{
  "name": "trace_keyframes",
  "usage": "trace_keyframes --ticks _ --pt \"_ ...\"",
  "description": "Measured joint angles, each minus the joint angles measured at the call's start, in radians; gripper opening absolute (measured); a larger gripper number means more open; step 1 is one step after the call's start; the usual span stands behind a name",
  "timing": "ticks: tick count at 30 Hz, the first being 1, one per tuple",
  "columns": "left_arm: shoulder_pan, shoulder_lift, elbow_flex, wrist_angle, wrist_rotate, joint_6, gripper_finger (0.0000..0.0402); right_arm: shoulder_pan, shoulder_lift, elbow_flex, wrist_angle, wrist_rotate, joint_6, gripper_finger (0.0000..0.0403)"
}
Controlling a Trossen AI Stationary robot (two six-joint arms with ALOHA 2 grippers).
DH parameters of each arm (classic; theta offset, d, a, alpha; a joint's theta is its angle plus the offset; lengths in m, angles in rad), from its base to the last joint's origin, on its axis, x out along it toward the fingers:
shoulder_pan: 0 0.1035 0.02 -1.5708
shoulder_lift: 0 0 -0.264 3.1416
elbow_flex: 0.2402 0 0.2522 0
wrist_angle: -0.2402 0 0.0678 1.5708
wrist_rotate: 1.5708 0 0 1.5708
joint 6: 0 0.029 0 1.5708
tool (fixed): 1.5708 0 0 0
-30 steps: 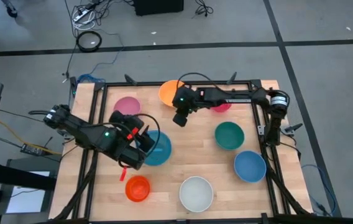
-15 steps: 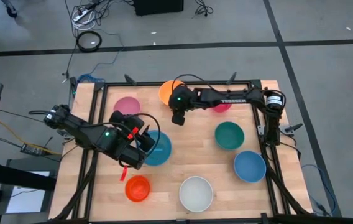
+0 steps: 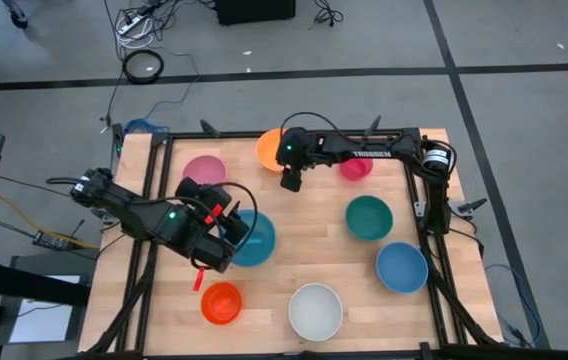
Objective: Nest bowls inside each other
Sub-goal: Stack the orange bowl on top of the light blue bowl
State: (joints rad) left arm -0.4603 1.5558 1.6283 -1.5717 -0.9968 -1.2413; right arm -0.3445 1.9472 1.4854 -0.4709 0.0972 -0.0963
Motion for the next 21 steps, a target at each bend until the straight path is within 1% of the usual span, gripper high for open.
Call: trace_keyframes --ticks 3,10,17,21 --pt "0.000 0.000 0.000 0.000 0.000 0.000 0.0279 -0.014 0.003 0.000 -0.007 -0.065 0.055 0.0233" --pt "0.000 0.000 0.000 0.001 -0.001 0.001 0.0279 -0.024 0.003 0.000 0.002 -0.161 0.052 0.0230" --pt "0.000 0.000 0.000 0.000 -0.002 0.005 0.0279 -0.030 0.021 0.000 0.018 -0.193 0.052 0.0226" --pt "0.000 0.000 0.000 0.001 -0.003 0.005 0.0279 -0.033 0.048 -0.001 0.026 -0.192 0.058 0.0223"
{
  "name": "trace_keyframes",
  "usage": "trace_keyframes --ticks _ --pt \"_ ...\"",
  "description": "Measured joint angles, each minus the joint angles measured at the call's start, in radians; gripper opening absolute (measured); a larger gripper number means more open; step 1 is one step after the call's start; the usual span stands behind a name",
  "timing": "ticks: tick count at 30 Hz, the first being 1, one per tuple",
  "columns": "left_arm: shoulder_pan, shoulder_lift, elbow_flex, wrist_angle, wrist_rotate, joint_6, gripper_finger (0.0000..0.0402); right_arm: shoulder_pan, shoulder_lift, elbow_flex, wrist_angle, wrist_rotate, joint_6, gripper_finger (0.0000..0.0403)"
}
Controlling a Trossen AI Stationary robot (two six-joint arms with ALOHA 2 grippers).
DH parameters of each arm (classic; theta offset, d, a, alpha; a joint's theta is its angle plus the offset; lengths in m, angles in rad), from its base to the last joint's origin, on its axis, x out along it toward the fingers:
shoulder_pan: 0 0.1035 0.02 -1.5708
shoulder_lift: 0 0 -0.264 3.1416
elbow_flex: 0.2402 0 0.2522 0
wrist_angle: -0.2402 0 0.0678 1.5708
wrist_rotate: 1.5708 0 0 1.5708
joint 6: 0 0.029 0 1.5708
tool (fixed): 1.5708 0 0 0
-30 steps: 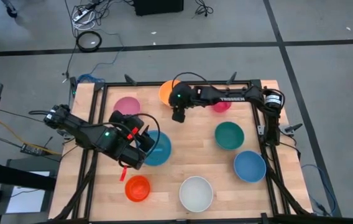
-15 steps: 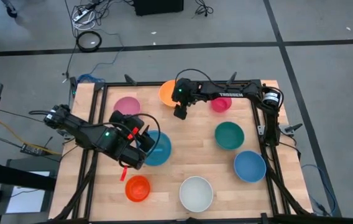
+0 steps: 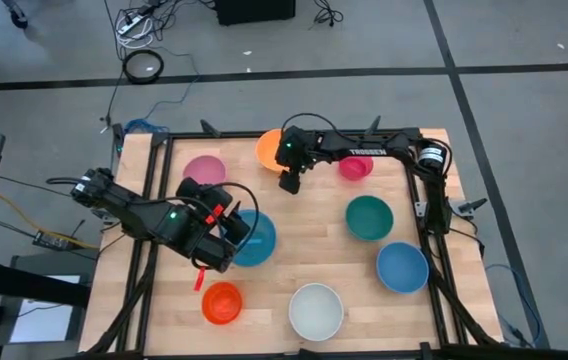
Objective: Nest bowls inside each other
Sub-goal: Stack the orange bowl on top of the light blue bowl
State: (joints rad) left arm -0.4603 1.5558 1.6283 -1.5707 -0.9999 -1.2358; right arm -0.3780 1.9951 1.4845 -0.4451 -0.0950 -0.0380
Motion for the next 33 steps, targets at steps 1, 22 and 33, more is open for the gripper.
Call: trace_keyframes --ticks 1,22,33 --pt "0.000 0.000 0.000 0.000 0.000 0.000 0.0279 -0.002 0.002 0.000 0.012 0.001 0.000 0.0223" --pt "0.000 0.000 0.000 0.000 0.000 0.000 0.0279 -0.061 0.018 0.000 0.024 0.017 -0.026 0.0193" --pt "0.000 0.000 0.000 0.001 0.000 -0.001 0.0279 -0.063 0.107 0.000 0.007 -0.020 -0.020 0.0185"
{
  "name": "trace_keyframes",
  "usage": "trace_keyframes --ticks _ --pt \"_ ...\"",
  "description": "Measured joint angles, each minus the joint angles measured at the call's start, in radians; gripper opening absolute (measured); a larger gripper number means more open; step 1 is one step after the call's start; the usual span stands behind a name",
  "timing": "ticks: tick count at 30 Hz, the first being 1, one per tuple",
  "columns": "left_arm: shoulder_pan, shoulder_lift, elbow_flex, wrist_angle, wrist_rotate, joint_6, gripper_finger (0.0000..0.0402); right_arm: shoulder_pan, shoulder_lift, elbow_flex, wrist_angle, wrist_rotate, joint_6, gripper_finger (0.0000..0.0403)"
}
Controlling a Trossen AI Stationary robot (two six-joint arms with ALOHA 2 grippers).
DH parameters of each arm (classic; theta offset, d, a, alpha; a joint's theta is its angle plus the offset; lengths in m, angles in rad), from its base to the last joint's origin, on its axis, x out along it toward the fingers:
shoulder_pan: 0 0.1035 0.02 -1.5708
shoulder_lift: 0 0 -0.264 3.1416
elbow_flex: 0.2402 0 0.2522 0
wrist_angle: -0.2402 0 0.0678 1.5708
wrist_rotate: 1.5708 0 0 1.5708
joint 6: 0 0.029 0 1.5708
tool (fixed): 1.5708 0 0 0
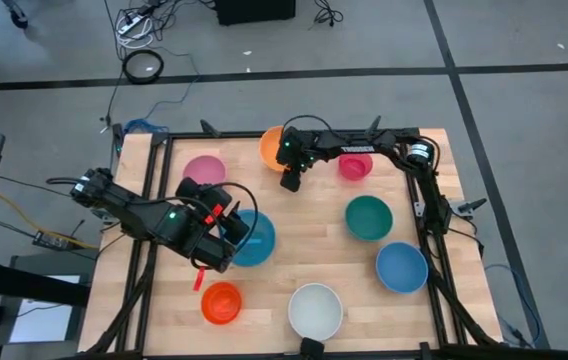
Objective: Nest bowls inside each other
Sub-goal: Stack the orange bowl on top of the light blue bowl
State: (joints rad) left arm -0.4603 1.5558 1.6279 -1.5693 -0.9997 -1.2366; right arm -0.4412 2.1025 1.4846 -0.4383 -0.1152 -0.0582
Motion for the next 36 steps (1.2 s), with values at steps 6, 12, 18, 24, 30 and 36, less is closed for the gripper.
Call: trace_keyframes --ticks 6,12,18,24,30,36 --pt "0.000 0.000 0.000 -0.003 0.000 0.000 0.0279 0.008 0.020 0.001 0.024 0.027 0.003 0.0174" --pt "0.000 0.000 0.000 -0.001 0.000 0.000 0.0279 0.007 0.021 0.001 0.014 0.030 0.010 0.0085" --pt "0.000 0.000 0.000 0.001 0.000 0.000 0.0279 0.015 0.015 0.006 0.023 0.067 -0.033 0.0009" --pt "0.000 0.000 0.000 -0.001 -0.005 -0.003 0.0279 0.069 -0.042 -0.001 -0.060 0.095 -0.042 0.0002" --pt "0.003 0.000 0.000 -0.001 -0.019 -0.003 0.0279 0.177 -0.174 -0.002 -0.081 0.061 -0.059 0.0000" --pt "0.003 0.000 0.000 -0.001 -0.032 0.024 0.0279 0.313 -0.280 -0.001 -0.040 0.006 -0.020 0.0000"
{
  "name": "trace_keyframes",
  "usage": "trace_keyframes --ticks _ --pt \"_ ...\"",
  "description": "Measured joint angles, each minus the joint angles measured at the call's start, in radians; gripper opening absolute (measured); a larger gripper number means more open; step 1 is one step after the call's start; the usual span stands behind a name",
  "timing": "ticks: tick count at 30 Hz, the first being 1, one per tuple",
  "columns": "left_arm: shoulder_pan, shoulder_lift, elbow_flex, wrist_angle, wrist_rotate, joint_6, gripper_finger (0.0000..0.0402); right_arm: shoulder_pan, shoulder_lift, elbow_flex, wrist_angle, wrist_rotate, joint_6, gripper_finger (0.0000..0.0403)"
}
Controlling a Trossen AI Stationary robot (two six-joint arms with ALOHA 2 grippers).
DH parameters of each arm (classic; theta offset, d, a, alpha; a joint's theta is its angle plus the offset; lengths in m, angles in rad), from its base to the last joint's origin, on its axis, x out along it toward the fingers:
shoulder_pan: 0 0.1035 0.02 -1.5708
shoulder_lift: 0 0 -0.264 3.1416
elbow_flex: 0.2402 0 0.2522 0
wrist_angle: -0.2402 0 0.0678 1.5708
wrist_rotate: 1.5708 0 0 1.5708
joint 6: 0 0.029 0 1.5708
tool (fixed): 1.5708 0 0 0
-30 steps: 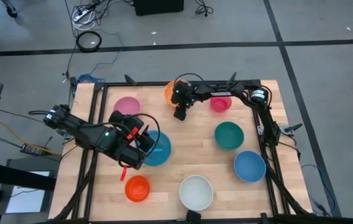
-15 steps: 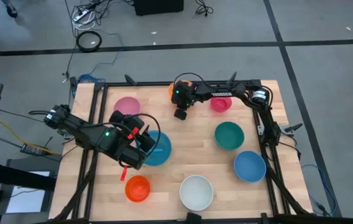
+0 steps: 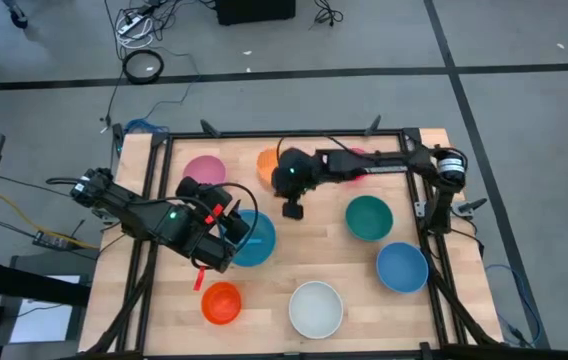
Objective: Nest bowls inside each other
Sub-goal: Stack the orange bowl on top of the light blue bowl
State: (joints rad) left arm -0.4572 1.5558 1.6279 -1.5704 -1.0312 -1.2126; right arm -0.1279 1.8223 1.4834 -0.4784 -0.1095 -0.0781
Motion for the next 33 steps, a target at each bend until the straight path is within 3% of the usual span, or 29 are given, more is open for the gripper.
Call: trace_keyframes --ticks 3,8,14,19,28,33 --pt "0.000 0.000 0.000 -0.001 -0.022 0.058 0.0279 0.078 -0.030 0.001 0.049 -0.007 0.018 0.0000" --pt "0.000 0.000 0.000 -0.001 -0.019 0.107 0.0279 0.155 -0.046 0.001 0.041 0.071 0.045 0.0000" --pt "-0.002 0.000 0.000 -0.001 0.057 0.159 0.0279 0.210 -0.042 0.001 -0.059 0.207 0.077 0.0000" --pt "-0.010 0.000 0.000 -0.001 0.099 0.159 0.0279 0.234 -0.042 0.001 -0.149 0.261 0.143 0.0000" --pt "-0.010 0.000 0.000 -0.001 0.151 0.155 0.0279 0.264 -0.042 0.001 -0.343 0.266 0.299 0.0000" --pt "-0.010 0.000 0.000 -0.001 0.171 0.154 0.0279 0.277 -0.042 0.001 -0.371 0.202 0.350 0.0000"
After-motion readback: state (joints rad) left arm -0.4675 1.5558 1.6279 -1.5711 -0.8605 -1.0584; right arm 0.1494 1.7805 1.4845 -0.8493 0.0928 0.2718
